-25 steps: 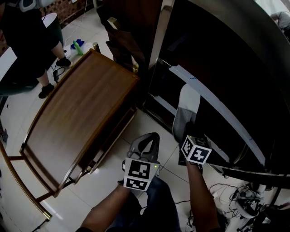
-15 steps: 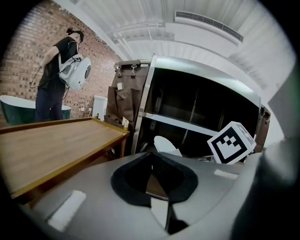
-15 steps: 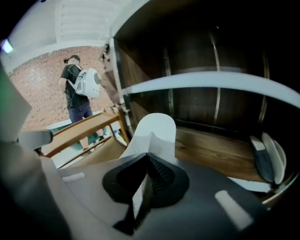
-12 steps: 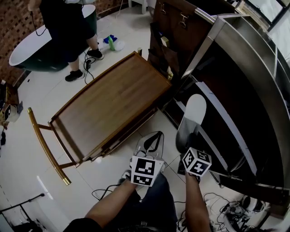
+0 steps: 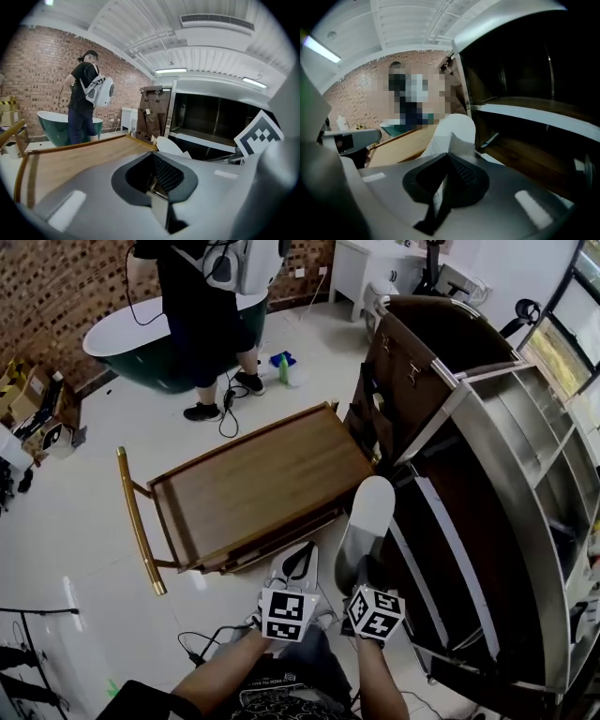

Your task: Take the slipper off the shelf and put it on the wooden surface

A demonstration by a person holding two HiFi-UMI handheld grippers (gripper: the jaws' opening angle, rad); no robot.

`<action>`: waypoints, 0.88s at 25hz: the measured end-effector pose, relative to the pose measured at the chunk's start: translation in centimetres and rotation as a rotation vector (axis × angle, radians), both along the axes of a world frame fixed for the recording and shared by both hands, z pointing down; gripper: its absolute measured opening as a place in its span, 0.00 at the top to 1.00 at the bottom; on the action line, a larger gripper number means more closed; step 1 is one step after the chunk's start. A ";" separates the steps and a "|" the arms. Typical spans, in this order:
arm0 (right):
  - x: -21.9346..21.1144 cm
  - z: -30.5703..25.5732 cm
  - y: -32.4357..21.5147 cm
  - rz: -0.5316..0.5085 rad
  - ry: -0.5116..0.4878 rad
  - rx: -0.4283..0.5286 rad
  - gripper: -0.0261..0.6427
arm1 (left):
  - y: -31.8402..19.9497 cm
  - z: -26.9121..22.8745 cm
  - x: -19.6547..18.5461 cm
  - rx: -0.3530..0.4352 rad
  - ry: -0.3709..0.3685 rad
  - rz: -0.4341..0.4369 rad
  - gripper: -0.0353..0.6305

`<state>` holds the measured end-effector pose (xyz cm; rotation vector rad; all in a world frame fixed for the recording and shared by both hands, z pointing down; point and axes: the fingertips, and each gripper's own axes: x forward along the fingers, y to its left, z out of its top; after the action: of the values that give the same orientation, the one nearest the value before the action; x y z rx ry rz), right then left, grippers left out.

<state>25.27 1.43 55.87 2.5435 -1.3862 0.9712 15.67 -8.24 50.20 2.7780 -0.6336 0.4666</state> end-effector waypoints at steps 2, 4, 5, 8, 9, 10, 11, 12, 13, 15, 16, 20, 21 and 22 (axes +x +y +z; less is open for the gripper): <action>-1.0 -1.0 -1.4 -0.066 0.002 0.013 0.95 | -0.4 -0.1 -1.1 -0.005 -0.010 -0.050 0.94; -2.1 -1.8 -2.9 -0.139 0.008 0.025 0.95 | -0.9 -0.2 -2.1 -0.008 -0.018 -0.100 0.94; -2.7 -2.2 -3.5 -0.173 0.011 0.029 0.95 | -1.1 -0.4 -2.6 -0.008 -0.022 -0.121 0.94; -4.5 -3.0 -5.7 -0.278 0.020 0.040 0.95 | -2.4 -1.0 -4.4 0.005 -0.026 -0.193 0.94; -5.2 -3.2 -6.5 -0.312 0.020 0.043 0.95 | -3.1 -1.3 -5.1 0.010 -0.026 -0.221 0.94; -5.9 -3.2 -7.4 -0.344 0.018 0.044 0.95 | -3.7 -1.5 -5.9 0.013 -0.025 -0.248 0.94; -6.7 -3.1 -8.1 -0.373 0.013 0.045 0.95 | -4.2 -1.7 -6.7 0.014 -0.026 -0.273 0.94; -7.6 -3.1 -8.9 -0.401 0.007 0.046 0.95 | -4.8 -1.8 -7.6 0.014 -0.027 -0.296 0.94; -8.6 -3.0 -9.8 -0.429 0.002 0.048 0.95 | -5.3 -1.8 -8.5 0.013 -0.028 -0.320 0.94; -10.9 -3.0 -11.7 -0.494 -0.003 0.052 0.95 | -6.6 -1.9 -10.6 0.009 -0.030 -0.374 0.94; -12.1 -3.0 -12.6 -0.526 -0.003 0.053 0.95 | -7.3 -1.9 -11.7 0.006 -0.029 -0.400 0.94; -16.4 -2.6 -15.6 -0.623 -0.002 0.044 0.95 | -9.2 -1.6 -15.6 -0.002 -0.024 -0.478 0.94; -17.3 -2.4 -16.4 -0.641 -0.001 0.042 0.95 | -9.8 -1.4 -16.5 -0.005 -0.025 -0.490 0.94; -18.3 -2.2 -17.2 -0.657 -0.001 0.039 0.95 | -10.3 -1.2 -17.5 -0.008 -0.028 -0.501 0.94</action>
<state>6.94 -15.79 53.63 1.8667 -2.0474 0.8092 -1.82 -18.54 48.98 2.4748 -1.2795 0.3930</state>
